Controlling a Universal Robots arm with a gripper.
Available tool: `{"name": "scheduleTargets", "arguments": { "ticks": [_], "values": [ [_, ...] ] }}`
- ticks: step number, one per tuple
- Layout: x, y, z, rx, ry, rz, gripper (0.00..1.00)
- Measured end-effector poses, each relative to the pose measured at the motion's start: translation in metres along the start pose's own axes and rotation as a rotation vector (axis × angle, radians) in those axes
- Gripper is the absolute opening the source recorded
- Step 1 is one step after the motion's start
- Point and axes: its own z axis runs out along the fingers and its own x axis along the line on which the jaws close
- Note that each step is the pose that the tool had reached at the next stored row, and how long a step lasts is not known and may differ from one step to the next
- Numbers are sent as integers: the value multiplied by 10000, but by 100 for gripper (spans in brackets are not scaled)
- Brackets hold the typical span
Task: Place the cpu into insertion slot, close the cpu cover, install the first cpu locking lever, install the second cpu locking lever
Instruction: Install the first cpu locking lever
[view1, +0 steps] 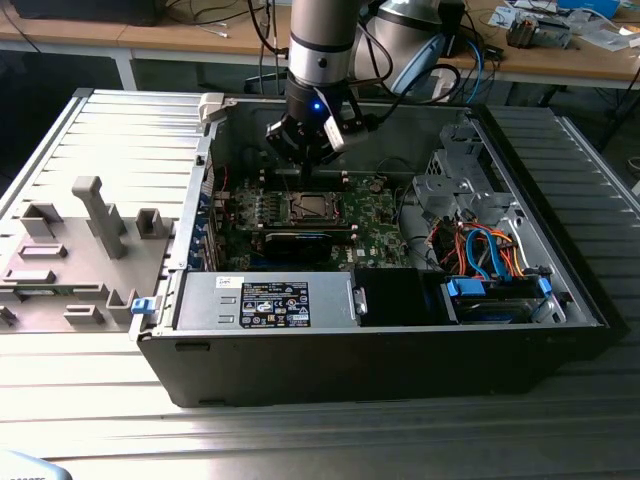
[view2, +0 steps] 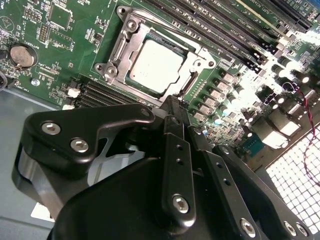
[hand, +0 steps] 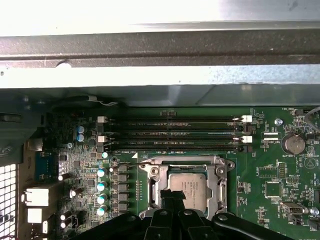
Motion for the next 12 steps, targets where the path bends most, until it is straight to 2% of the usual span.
{"name": "scheduleTargets", "arguments": {
  "ticks": [12],
  "values": [
    [0, 0, 0, -108, 0, -5, 11]
  ]
}}
